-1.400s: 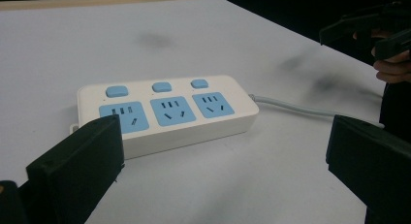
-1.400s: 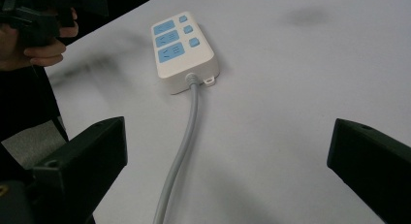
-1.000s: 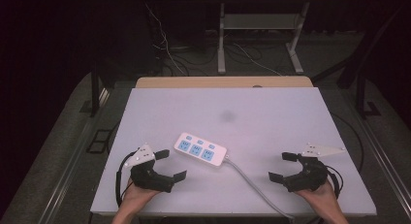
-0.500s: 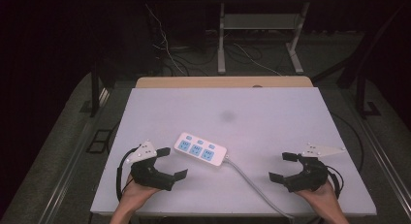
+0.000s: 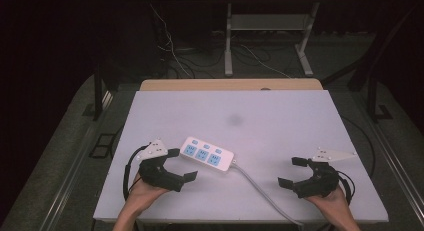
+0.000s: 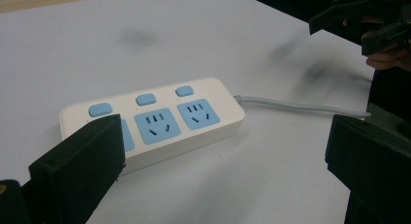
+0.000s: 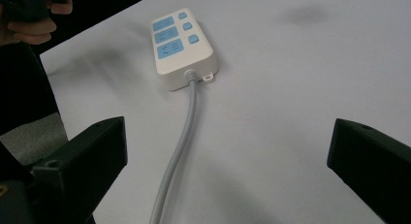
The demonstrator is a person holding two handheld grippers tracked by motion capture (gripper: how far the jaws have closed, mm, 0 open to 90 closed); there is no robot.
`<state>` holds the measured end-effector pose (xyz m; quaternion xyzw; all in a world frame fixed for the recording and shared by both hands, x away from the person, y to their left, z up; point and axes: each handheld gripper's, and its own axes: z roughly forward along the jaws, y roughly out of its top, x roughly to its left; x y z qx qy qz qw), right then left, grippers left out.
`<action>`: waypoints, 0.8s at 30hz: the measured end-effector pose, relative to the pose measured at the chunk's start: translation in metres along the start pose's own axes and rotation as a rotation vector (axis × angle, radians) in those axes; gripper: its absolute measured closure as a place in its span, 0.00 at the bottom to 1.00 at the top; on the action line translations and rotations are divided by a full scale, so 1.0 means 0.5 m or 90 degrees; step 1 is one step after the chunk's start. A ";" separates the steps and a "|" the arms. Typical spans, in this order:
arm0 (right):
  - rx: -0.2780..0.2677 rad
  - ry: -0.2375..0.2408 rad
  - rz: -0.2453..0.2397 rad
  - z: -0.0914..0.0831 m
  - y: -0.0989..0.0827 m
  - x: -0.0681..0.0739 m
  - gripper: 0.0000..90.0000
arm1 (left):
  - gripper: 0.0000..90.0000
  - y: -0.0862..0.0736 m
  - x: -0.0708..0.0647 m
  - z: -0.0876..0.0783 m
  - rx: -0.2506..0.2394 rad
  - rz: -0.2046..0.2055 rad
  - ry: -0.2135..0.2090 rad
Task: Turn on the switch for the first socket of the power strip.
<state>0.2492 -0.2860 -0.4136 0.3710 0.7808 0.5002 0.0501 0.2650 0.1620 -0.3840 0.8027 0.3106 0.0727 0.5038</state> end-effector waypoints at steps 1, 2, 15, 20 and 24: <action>0.000 0.000 0.000 0.000 0.000 0.000 0.00 | 0.00 0.003 0.000 0.002 0.003 0.001 -0.001; 0.000 0.000 0.000 0.000 0.000 0.000 0.00 | 0.00 0.006 0.000 0.004 0.006 0.000 -0.003; -0.001 0.001 0.002 0.000 -0.001 -0.002 0.00 | 0.00 0.034 0.005 0.029 0.048 0.009 -0.014; 0.001 0.001 0.001 0.001 -0.001 -0.002 0.00 | 0.00 0.049 0.010 0.042 0.067 0.014 -0.016; 0.001 0.001 0.001 0.001 -0.001 -0.002 0.00 | 0.00 0.058 0.012 0.053 0.078 0.018 -0.018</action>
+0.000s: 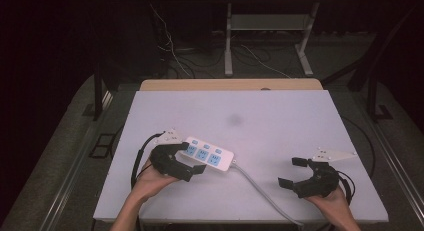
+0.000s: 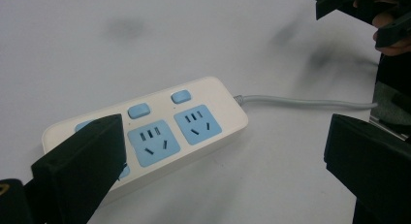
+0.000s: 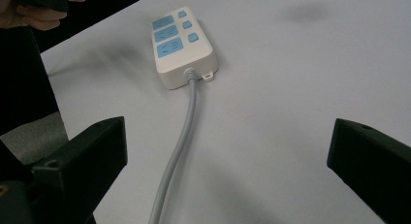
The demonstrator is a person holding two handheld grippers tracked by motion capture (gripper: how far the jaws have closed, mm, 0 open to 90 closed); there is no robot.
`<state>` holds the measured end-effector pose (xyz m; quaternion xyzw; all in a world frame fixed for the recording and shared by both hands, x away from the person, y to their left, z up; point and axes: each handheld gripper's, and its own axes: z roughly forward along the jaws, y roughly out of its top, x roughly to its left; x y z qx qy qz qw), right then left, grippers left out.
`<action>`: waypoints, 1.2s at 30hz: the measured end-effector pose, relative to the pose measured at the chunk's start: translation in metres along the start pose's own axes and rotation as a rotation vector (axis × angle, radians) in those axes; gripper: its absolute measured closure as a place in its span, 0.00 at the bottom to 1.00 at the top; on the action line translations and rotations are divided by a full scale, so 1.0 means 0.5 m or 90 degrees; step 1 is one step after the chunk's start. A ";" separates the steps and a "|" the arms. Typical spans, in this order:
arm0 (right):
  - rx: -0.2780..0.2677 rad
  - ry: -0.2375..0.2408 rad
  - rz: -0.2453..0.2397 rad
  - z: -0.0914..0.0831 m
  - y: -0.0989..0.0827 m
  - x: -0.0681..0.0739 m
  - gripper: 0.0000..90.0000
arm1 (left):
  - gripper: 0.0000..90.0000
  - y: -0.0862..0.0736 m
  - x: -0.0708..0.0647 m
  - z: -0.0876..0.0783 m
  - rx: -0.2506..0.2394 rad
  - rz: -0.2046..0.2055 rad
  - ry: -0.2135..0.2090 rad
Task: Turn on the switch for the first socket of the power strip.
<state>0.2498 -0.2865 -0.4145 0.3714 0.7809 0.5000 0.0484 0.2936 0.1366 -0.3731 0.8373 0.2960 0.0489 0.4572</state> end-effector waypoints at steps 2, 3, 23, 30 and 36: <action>0.001 0.000 0.001 0.000 0.000 0.000 0.00 | 0.00 0.006 0.002 0.004 0.006 0.001 -0.001; 0.001 0.000 0.001 0.000 0.000 0.000 0.00 | 0.00 0.009 0.002 0.006 0.008 0.002 -0.002; 0.002 0.001 0.000 -0.002 -0.001 -0.001 0.00 | 0.00 0.071 0.004 0.047 0.054 0.037 -0.018; 0.002 0.001 0.000 -0.002 -0.001 -0.001 0.00 | 0.00 0.093 0.007 0.067 0.073 0.049 -0.020; 0.003 0.001 -0.001 -0.002 -0.001 -0.001 0.00 | 0.00 0.111 0.007 0.087 0.094 0.062 -0.022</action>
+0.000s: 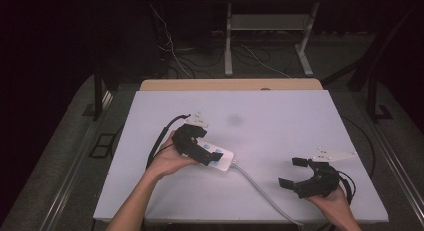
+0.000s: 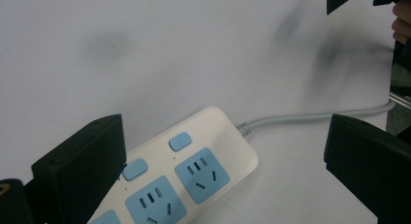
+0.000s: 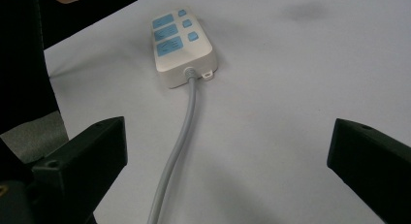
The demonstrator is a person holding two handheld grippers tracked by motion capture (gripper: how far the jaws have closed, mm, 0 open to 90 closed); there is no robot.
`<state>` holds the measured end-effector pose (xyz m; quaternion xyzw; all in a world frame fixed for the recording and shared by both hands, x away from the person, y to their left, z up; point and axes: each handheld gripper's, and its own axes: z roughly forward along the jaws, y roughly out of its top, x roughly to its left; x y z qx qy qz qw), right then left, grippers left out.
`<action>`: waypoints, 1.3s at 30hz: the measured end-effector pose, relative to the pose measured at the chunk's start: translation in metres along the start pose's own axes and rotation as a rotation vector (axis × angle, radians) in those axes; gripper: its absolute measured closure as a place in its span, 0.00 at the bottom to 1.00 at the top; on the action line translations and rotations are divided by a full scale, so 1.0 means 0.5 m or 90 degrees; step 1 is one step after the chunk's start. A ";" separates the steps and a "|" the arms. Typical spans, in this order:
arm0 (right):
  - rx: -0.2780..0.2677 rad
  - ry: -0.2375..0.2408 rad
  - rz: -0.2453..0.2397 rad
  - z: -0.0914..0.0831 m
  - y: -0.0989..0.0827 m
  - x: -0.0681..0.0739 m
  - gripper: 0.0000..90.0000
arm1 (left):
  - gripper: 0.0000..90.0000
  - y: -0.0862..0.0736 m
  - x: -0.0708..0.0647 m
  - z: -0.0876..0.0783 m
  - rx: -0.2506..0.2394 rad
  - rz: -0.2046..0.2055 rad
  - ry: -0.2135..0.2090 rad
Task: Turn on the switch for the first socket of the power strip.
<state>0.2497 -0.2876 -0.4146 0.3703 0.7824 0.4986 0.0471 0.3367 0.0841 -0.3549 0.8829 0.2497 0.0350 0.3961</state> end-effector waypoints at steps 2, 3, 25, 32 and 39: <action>0.000 0.000 0.000 0.000 0.000 0.000 0.00 | 0.00 0.005 0.001 0.006 0.008 0.004 0.000; 0.000 0.000 -0.001 0.000 0.000 0.000 0.00 | 0.00 0.007 0.001 0.011 0.011 0.004 -0.002; 0.006 0.002 -0.004 0.001 -0.001 0.000 0.00 | 0.05 0.041 0.025 0.062 0.094 0.032 -0.007; 0.008 0.002 -0.005 0.002 -0.001 0.000 0.00 | 0.15 0.040 0.040 0.078 0.110 0.031 -0.017; 0.011 0.002 -0.005 0.003 -0.001 -0.001 0.00 | 0.28 0.043 0.046 0.083 0.116 0.039 -0.023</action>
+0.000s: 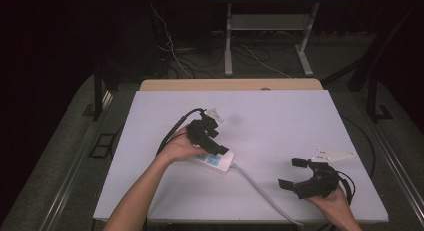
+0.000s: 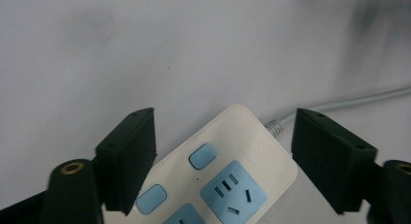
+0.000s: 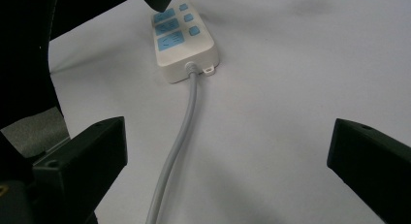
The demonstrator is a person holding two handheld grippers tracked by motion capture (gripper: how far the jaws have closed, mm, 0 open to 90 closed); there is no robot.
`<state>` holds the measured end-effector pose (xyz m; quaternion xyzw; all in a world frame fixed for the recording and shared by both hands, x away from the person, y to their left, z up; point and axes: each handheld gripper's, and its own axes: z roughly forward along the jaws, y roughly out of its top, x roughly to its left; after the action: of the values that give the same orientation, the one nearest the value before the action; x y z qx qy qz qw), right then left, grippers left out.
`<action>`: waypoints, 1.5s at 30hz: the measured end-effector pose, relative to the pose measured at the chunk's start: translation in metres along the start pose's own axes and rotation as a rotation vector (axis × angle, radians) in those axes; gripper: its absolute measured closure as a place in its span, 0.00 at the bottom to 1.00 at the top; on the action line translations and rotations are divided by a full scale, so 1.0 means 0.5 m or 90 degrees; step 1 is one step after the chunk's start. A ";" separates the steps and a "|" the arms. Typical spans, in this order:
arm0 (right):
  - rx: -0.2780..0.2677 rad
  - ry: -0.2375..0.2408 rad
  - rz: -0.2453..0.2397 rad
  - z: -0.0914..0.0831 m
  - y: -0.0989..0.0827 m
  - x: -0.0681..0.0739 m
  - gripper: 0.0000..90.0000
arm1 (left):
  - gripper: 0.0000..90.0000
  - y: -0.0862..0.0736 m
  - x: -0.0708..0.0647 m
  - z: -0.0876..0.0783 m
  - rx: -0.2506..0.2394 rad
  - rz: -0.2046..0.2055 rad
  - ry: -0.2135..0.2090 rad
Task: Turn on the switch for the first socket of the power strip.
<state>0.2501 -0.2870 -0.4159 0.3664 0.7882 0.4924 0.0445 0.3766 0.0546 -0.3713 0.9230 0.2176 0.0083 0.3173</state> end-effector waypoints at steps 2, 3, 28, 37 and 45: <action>0.002 0.000 0.000 0.000 0.000 0.001 0.00 | 0.37 0.001 0.001 0.002 0.001 0.000 0.001; 0.002 0.000 0.000 0.000 0.000 0.001 0.00 | 0.37 0.001 0.002 0.003 0.004 0.003 0.000; 0.006 0.000 -0.002 0.001 -0.001 -0.001 0.00 | 0.84 -0.011 0.029 0.032 0.049 0.017 -0.023; 0.005 0.000 -0.003 0.001 -0.002 -0.001 0.00 | 0.98 -0.015 0.035 0.043 0.060 0.019 -0.020; 0.001 -0.004 0.000 -0.002 -0.002 -0.003 0.00 | 0.99 -0.016 0.031 0.051 0.070 0.025 -0.020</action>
<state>0.2502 -0.2887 -0.4166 0.3677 0.7884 0.4909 0.0468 0.3914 0.0517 -0.3980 0.9431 0.1944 -0.0115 0.2694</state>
